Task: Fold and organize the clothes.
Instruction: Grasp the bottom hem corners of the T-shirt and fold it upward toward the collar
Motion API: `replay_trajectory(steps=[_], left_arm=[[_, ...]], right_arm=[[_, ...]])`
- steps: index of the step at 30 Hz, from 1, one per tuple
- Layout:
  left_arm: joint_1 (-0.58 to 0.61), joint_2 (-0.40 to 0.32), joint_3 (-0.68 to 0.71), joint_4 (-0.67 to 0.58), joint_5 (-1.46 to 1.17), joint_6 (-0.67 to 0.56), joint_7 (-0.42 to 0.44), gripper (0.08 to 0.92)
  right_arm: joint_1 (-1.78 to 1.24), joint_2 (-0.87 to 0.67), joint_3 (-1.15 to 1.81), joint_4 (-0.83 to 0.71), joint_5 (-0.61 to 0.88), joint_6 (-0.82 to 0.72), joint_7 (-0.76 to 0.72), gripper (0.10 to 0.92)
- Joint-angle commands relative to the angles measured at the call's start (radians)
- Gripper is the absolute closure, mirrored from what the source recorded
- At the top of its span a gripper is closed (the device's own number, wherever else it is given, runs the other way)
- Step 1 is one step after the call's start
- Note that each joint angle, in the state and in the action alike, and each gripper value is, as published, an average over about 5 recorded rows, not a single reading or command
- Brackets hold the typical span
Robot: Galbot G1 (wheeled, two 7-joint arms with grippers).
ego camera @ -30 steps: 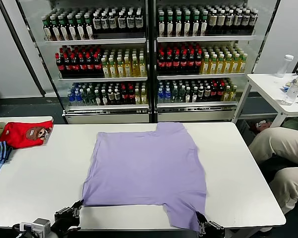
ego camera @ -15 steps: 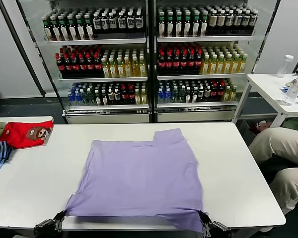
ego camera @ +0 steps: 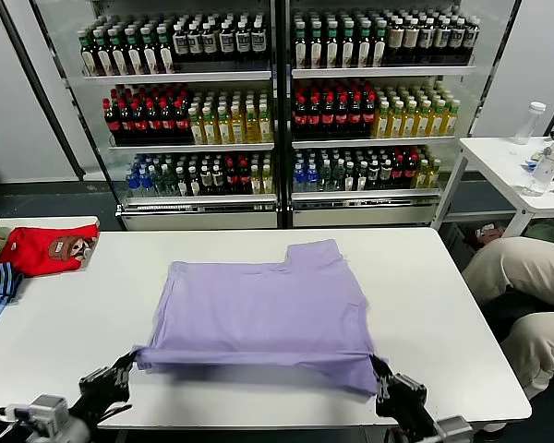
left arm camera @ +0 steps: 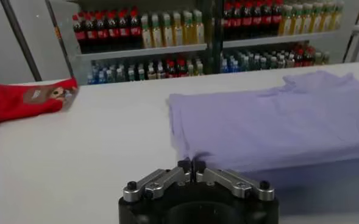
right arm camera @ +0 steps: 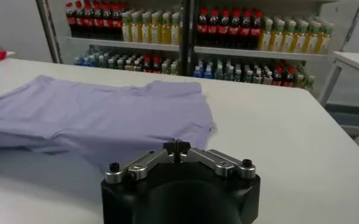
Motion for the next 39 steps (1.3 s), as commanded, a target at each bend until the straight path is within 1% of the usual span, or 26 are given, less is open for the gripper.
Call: replay_trajectory(steps=[1,10,18,20,23,25,29,32,34,36,39], left_arm=[[-0.35,-0.065,0.173,0.211,0.08,0.018,0.018,0.911],[-0.433,-0.059,0.184,0.299,0.111,0.015,0.048,0.911],[-0.465,-0.075,0.202,0.349,0.179,0.011,0.104,0.911],[-0.468,-0.081,0.206,0.368,0.211,0.012,0.112,0.911],[-0.454,-0.085,0.207,0.388,0.234,0.014,0.112,0.897],[-0.428,-0.084,0.199,0.37,0.233,0.016,0.11,0.86],[-0.313,-0.051,0.147,0.258,0.195,0.014,0.091,0.75],[-0.22,-0.028,0.111,0.16,0.119,0.02,0.049,0.663],[-0.182,-0.022,0.103,0.112,0.073,0.032,0.022,0.603],[-0.161,-0.024,0.106,0.093,0.047,0.041,0.008,0.542],[-0.163,-0.029,0.119,0.124,0.046,0.049,0.005,0.456]], right_arm=[[0.175,0.009,-0.049,-0.104,0.005,-0.015,0.006,0.91],[0.264,0.038,-0.096,-0.186,0.002,-0.029,0.004,0.91],[0.304,0.055,-0.13,-0.234,-0.006,-0.036,0.004,0.909],[0.317,0.065,-0.143,-0.254,-0.014,-0.042,0.001,0.895],[0.338,0.089,-0.164,-0.3,-0.031,-0.045,-0.004,0.831],[0.339,0.097,-0.165,-0.307,-0.037,-0.043,-0.004,0.771],[0.26,0.07,-0.108,-0.214,-0.036,-0.05,-0.004,0.659],[0.135,0.039,-0.037,-0.114,-0.037,-0.06,-0.001,0.573],[0.054,0.033,-0.004,-0.065,-0.041,-0.066,0.005,0.512],[-0.001,0.042,0.009,-0.042,-0.05,-0.07,0.014,0.46],[-0.041,0.068,0.003,-0.045,-0.063,-0.073,0.028,0.382]])
